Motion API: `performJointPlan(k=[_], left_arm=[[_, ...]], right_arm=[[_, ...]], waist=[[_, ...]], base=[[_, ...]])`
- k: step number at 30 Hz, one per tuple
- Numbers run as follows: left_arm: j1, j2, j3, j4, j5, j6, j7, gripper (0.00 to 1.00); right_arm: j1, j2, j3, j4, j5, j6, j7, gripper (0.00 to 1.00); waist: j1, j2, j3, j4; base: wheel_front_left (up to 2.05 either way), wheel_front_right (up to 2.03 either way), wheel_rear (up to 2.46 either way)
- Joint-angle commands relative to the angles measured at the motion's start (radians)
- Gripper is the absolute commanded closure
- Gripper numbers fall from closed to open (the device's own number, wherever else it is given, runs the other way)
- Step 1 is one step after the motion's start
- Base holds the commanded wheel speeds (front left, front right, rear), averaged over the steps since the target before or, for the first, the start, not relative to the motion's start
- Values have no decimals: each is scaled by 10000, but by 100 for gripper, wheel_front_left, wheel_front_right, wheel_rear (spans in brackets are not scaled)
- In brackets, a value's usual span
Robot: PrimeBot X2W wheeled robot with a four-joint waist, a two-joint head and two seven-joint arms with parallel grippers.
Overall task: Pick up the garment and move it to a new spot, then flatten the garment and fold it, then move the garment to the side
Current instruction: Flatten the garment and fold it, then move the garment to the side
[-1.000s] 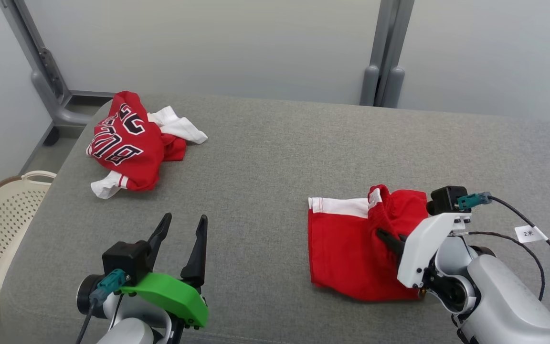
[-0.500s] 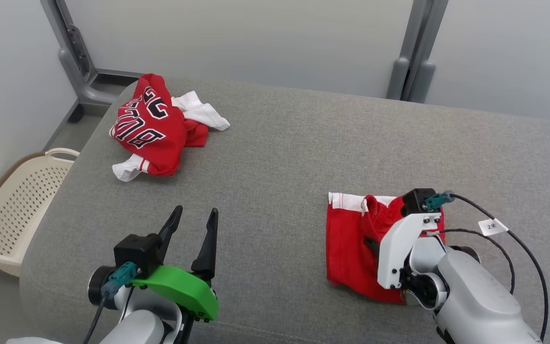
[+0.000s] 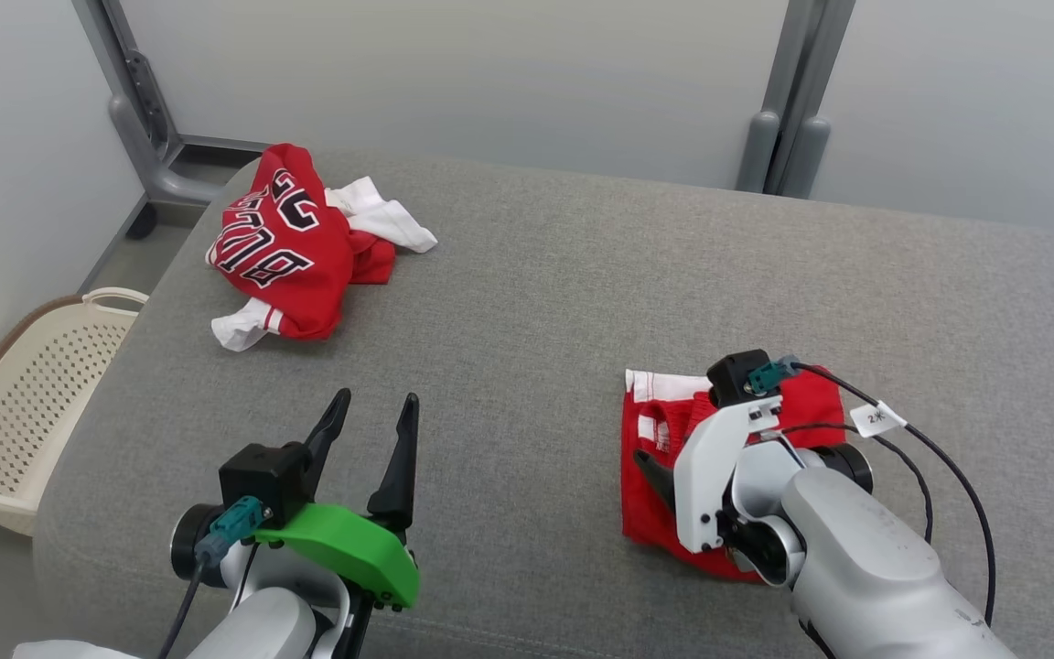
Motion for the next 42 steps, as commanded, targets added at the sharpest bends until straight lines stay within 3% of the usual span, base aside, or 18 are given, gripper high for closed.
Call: performJointPlan(k=[1,5,10,13,21,33,42], left_arm=[[-43,19,21,16,-30,8,-44,0],[80,103,56,-18,-59,74,-37,0],[200,181,56,-125,-58,157,-29,0],[261,235,36,-252,-21,234,-21,0],[329,324,-39,-496,14,288,49,0],[-95,332,-286,-620,172,194,311,0],[-268,349,-392,-718,290,181,309,0]], right_arm=[[-181,-3,120,-84,19,0,-121,0],[-421,-108,386,-495,304,0,-195,0],[-550,-747,326,-1182,635,-2,-331,0],[-340,-1412,-109,-1458,868,-2,-335,0],[333,-2264,-1047,-1320,1080,0,-66,0],[580,-2045,-2217,-210,1865,0,309,0],[215,-1863,-2514,624,2243,0,317,0]], waist=[[0,0,-35,-67],[0,0,-123,-272],[0,0,-217,-631],[0,0,-231,-922],[0,0,-38,-1178],[0,0,505,-340],[0,0,833,170]], base=[[0,0,0],[0,0,0],[0,0,0],[0,0,0],[0,0,0],[0,0,0],[0,0,0]])
